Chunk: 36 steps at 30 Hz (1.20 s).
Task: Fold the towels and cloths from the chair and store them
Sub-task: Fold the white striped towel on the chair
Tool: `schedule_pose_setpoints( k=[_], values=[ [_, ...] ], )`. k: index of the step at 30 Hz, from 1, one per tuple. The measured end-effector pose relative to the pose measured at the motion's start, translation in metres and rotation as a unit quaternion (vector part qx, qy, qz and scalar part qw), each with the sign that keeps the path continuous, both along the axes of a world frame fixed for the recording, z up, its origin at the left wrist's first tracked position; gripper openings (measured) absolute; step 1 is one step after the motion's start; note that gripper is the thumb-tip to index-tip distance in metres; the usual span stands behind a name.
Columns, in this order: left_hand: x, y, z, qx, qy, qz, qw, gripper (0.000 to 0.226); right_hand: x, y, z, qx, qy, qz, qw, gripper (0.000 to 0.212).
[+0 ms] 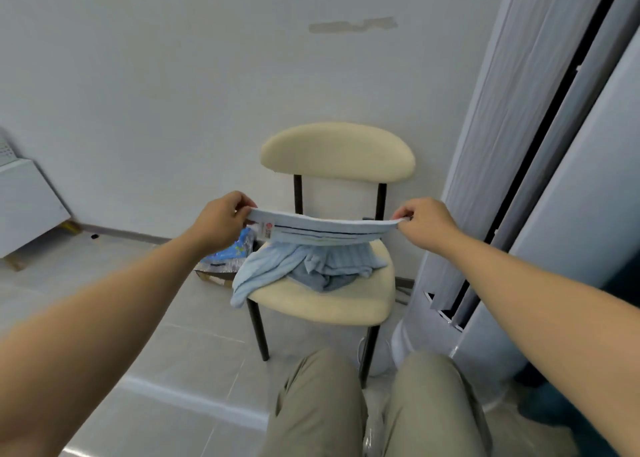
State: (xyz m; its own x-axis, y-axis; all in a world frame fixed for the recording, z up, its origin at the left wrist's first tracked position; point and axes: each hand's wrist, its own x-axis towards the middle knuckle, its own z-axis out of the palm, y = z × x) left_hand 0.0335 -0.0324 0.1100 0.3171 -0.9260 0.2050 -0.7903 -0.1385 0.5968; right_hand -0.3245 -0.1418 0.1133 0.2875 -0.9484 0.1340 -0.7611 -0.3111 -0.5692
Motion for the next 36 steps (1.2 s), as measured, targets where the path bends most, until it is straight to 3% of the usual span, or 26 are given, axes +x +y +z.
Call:
schedule_pose_setpoints(
  k=[6,16,22,28,31,36],
  values=[
    [-0.011,0.049,-0.050,0.050,-0.008,-0.009,0.999,0.014,-0.007,0.046,-0.039,0.043,0.029,-0.010,0.999,0.021],
    [-0.013,0.085,-0.026,0.001,0.011,-0.014,1.000,0.014,-0.010,0.074,-0.014,-0.013,0.013,-0.036,0.999,0.021],
    [-0.016,0.097,-0.042,0.052,0.021,-0.026,0.998,0.013,-0.011,0.081,-0.033,0.025,0.020,-0.042,0.999,0.024],
    [-0.011,0.076,-0.073,0.121,-0.003,-0.023,0.992,0.020,-0.004,0.054,-0.069,0.129,-0.005,-0.041,0.991,0.020],
    [-0.005,0.054,-0.087,0.151,-0.066,-0.034,0.986,0.022,-0.002,0.033,-0.084,0.170,-0.011,-0.021,0.985,0.015],
    [0.011,-0.001,-0.105,0.100,-0.088,0.008,0.991,0.022,0.006,-0.017,-0.104,0.162,-0.065,-0.019,0.984,0.011]
  ],
)
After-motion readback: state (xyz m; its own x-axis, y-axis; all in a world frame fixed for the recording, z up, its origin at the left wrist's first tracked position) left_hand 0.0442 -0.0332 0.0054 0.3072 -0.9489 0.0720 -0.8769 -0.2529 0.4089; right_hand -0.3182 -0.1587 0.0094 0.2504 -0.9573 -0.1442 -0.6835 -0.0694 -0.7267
